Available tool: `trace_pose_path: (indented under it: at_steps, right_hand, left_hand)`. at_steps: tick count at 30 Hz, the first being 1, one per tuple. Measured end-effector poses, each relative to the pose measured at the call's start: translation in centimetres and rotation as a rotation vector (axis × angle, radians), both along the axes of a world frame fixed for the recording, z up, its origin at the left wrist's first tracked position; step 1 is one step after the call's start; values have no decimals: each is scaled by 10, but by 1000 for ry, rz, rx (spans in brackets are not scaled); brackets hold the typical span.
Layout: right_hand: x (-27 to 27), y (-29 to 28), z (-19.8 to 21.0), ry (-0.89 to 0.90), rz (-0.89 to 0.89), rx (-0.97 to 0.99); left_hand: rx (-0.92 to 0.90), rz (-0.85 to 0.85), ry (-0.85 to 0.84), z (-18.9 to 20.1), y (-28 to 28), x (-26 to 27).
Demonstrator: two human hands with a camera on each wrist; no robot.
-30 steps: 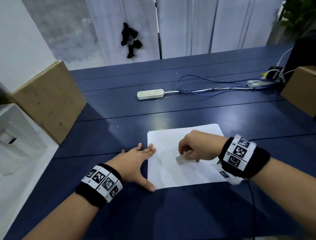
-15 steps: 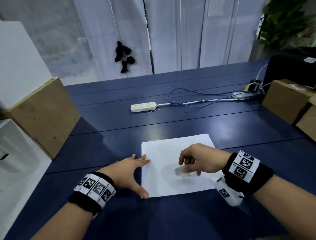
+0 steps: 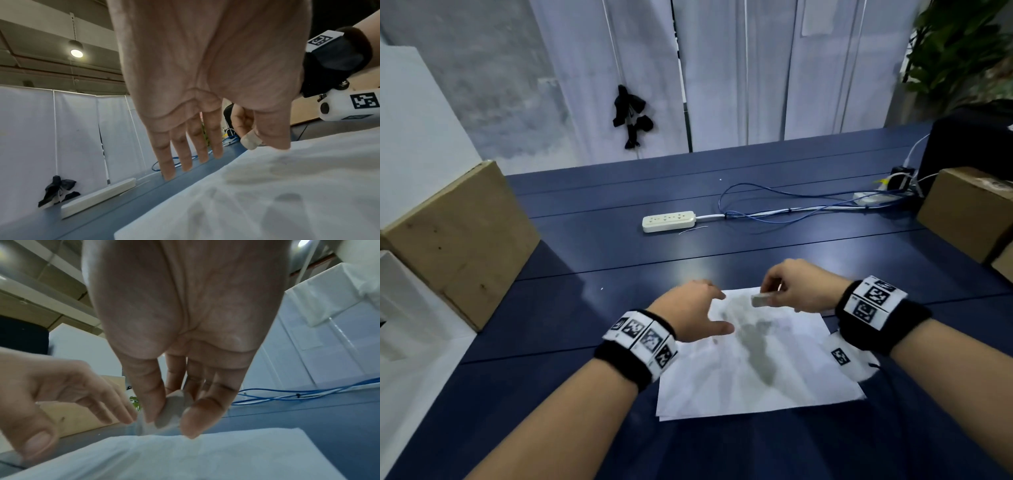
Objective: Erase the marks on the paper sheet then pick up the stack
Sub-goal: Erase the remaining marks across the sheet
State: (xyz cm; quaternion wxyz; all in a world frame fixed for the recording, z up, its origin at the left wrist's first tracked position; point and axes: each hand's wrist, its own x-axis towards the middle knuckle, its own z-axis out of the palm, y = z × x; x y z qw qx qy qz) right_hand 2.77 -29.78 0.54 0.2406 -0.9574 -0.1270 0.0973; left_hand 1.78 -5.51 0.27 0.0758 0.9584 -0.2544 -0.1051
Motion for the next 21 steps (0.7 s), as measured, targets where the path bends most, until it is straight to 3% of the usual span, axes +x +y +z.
trace_pose_path:
  at_steps: [8,14,18,21]
  right_hand:
    - [27,34,-3,-52,193,-227]
    - [21,36,-4,-82,241,-230]
    - [0,27,-6,24,377,-256]
    - [6,30,-3,-16,343,-282]
  left_hand:
    - [90,4,49,-19,-12,17]
    - [68,9,44,-24,-10,19]
    - [72,10,39,-25,-8,19]
    - [81,11,31,-24,-9,19]
